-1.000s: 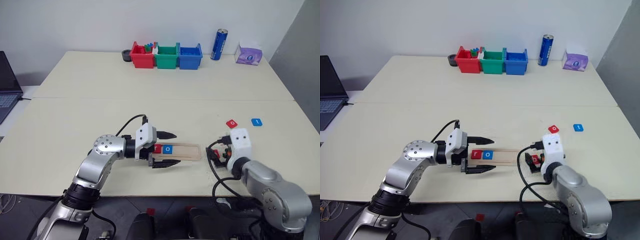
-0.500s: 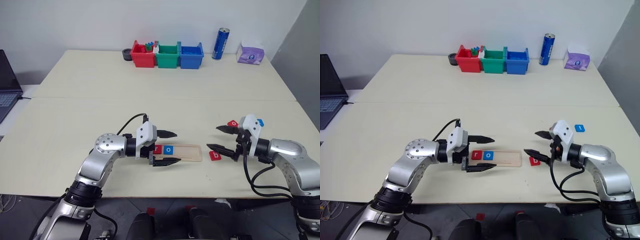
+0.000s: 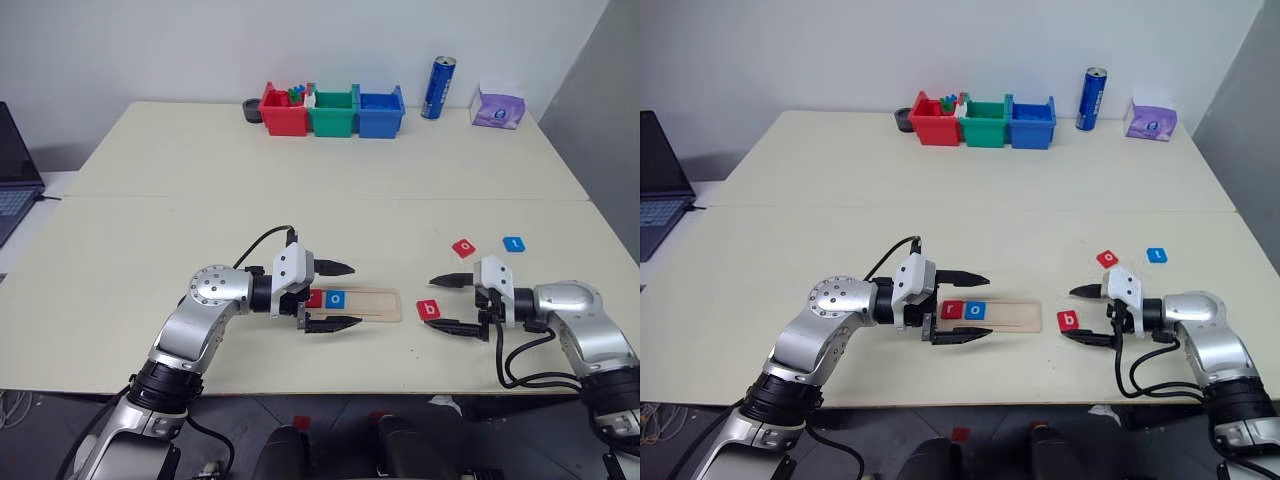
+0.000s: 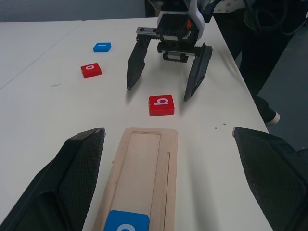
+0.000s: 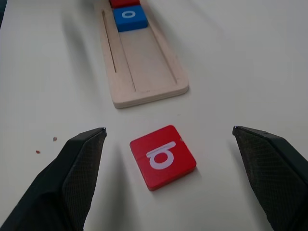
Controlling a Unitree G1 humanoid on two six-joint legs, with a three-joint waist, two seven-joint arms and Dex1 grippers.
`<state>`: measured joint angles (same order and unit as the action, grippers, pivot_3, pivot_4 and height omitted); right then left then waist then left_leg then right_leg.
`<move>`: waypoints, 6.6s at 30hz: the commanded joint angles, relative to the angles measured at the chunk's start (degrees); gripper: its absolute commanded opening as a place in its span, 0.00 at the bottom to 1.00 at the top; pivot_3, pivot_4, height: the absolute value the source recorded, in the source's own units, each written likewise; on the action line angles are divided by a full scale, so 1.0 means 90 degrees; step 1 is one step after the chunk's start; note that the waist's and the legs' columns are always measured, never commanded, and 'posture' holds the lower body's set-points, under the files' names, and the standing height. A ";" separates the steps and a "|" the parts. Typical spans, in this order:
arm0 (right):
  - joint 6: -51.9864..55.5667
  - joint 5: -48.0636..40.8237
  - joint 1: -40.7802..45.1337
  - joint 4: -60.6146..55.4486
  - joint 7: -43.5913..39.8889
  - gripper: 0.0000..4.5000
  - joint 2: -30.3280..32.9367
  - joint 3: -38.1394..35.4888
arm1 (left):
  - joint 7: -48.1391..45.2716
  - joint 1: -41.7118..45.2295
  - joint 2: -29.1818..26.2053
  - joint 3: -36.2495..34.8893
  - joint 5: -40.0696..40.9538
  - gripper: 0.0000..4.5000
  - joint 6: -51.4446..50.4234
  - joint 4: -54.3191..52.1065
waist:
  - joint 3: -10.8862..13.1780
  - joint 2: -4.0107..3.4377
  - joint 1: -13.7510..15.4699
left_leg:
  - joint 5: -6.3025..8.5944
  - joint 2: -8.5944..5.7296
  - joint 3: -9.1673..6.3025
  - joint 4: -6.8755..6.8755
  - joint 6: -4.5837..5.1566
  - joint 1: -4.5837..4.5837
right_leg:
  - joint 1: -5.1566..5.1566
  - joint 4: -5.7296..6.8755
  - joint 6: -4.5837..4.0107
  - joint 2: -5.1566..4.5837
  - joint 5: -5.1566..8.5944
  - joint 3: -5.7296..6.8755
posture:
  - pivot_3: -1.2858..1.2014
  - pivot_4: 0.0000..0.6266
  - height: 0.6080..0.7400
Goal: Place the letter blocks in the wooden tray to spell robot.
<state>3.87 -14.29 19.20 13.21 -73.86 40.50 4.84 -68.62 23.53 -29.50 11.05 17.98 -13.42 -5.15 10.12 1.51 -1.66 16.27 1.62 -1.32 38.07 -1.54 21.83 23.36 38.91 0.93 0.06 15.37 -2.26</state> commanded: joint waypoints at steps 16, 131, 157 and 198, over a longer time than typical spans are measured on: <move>-0.0291 0.0144 0.0289 0.0594 0.0011 0.46 -0.0159 0.0050 | -0.0403 0.0071 -0.0141 0.0061 0.0284 1.00 -0.0113 -0.0326 | 0.0000 -0.0001 0.0000 | 0.0000 0.0000 -0.0001 0.0002 -0.0001 -0.0002 | 0.0000 0.0004 -0.0001 0.0000 -0.0001 -0.0003 | 0.52 0.24 1.00; 0.2559 -0.0717 0.0983 -0.1969 0.0853 0.86 -0.1409 0.0680 | -0.0728 -0.0091 -0.1144 -0.0762 0.0187 1.00 0.0934 0.0542 | 0.0006 -0.0007 0.0010 | 0.0000 0.0005 -0.0012 0.0003 -0.0001 0.0008 | 0.0010 0.0010 -0.0003 -0.0008 -0.0002 0.0010 | 0.52 0.24 1.00; 0.2254 0.0075 0.0274 -0.2227 0.1795 0.01 -0.1404 0.1346 | -0.0771 -0.0094 -0.1109 -0.0713 0.0183 1.00 0.0920 0.0487 | 0.0006 -0.0006 -0.0003 | 0.0000 0.0002 -0.0009 0.0004 0.0000 0.0005 | 0.0008 0.0011 -0.0002 -0.0002 -0.0001 0.0012 | 0.52 0.24 1.00; 0.3421 -0.0448 -0.0384 -0.3056 0.3930 0.92 -0.0296 -0.1606 | 0.0623 0.0785 0.0329 -0.0057 -0.0209 1.00 0.0332 0.0404 | 0.0008 -0.0002 0.0007 | 0.0000 -0.0006 -0.0005 0.0007 0.0000 0.0007 | 0.0002 0.0009 0.0001 -0.0007 -0.0002 0.0004 | 0.52 0.24 1.00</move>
<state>37.49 -21.03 15.65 -15.40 -41.81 37.47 -7.64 -64.06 29.57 -26.99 9.82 16.53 -10.77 -0.82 10.19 1.49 -1.60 16.27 1.56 -1.35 38.14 -1.54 21.90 23.38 39.00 0.93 -0.01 15.35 -2.25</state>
